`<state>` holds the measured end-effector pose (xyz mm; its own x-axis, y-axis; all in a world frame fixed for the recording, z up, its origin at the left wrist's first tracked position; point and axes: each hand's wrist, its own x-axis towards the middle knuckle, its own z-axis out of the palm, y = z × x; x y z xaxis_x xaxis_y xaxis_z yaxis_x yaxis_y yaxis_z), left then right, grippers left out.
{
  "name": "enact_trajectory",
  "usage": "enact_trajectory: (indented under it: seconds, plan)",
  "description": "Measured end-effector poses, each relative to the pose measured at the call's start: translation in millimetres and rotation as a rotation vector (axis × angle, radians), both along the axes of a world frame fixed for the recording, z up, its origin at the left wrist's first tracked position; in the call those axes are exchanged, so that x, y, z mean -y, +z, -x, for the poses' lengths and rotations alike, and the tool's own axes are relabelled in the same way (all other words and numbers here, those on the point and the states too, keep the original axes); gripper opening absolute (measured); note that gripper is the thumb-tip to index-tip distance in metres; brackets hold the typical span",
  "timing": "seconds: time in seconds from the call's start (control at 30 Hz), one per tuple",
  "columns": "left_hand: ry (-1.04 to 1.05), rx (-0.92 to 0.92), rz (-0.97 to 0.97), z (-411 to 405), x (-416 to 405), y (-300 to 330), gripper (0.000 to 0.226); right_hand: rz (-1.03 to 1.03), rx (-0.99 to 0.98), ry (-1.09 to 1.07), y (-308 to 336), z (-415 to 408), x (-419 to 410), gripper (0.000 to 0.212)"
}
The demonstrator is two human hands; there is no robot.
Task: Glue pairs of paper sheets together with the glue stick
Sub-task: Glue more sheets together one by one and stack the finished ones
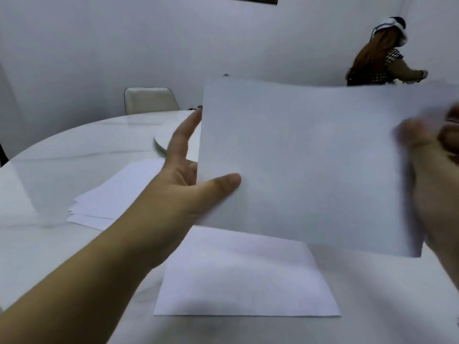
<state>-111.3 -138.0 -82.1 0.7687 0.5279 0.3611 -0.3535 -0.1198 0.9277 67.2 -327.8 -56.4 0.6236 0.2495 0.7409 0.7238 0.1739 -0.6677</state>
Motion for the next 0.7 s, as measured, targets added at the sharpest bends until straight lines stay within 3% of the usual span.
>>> enact_trajectory:
  seconds: [0.1,0.2,0.47,0.7]
  plan:
    - [0.184,-0.081,0.072,12,0,-9,0.073,-0.03,-0.29,0.318,-30,-1,-18,0.047]
    - [0.269,-0.236,0.056,25,-1,-31,0.038,0.207,-0.572,0.546,-51,12,-17,0.06]
    - [0.323,-0.62,-0.185,49,-24,-58,0.02,0.53,-0.587,0.348,-68,15,-15,0.021]
    - [0.423,-0.617,-0.349,45,-35,-66,0.017,0.633,-0.6,0.304,-68,18,-13,0.014]
